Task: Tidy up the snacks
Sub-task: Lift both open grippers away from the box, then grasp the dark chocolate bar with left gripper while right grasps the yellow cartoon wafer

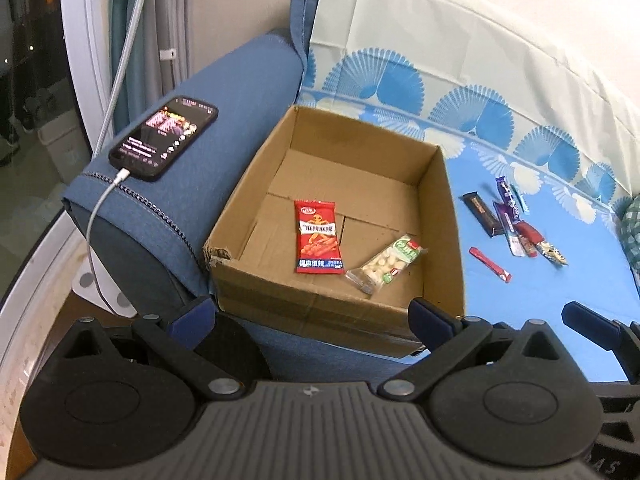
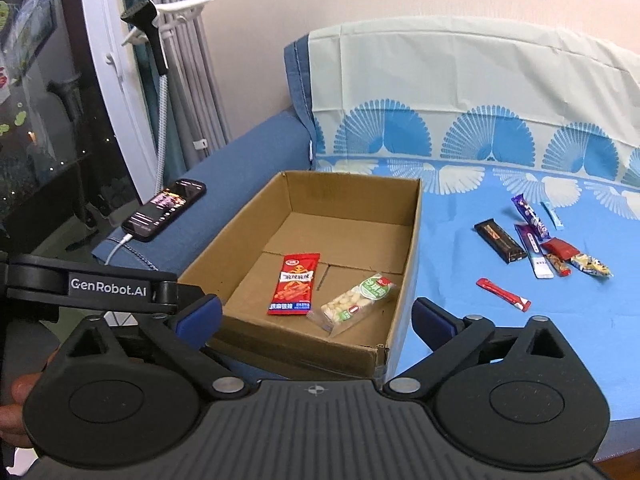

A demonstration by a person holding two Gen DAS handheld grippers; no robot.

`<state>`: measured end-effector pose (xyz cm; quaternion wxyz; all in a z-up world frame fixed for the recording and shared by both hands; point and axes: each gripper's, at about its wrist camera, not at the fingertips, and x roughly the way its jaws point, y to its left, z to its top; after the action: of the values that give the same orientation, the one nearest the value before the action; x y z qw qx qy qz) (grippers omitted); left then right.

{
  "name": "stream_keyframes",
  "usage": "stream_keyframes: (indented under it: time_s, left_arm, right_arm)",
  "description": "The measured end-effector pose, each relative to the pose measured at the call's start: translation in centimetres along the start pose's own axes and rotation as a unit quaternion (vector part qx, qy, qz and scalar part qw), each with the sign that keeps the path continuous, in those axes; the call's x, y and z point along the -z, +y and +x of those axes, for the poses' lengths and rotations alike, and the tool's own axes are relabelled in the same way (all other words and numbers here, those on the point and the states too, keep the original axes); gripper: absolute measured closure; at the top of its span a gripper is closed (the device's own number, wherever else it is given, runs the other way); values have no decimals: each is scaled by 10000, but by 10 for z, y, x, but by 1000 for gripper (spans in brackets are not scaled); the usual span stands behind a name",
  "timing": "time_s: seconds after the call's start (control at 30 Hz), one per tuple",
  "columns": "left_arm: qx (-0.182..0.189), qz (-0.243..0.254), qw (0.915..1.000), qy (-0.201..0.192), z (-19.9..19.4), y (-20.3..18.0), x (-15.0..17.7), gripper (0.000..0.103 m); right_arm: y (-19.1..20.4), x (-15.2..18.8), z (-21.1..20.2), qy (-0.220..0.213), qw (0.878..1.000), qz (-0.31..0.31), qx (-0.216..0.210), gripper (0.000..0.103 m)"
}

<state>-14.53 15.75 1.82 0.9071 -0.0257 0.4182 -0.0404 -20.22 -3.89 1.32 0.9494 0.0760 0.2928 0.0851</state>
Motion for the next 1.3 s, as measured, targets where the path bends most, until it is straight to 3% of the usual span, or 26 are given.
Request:
stream_keyframes:
  time_s: [0.47, 0.87, 1.1, 1.3]
  left_arm:
    - [-133, 109, 9996, -206, -23, -8, 7, 0]
    - [-248, 226, 9994, -110, -15, -18, 5, 0]
    - [-224, 502, 9985, 60, 4, -45, -6, 0]
    - [45, 641, 9973, 359, 34, -93, -32, 0]
  right_arm:
    - [-1, 7, -23, -269, 9996, 59, -103, 1]
    - [-13, 11, -21, -254, 9992, 276, -143, 1]
    - [-42, 12, -15, -263, 9977, 626, 7, 1]
    - [-98, 15, -11, -327, 9921, 1121, 455, 1]
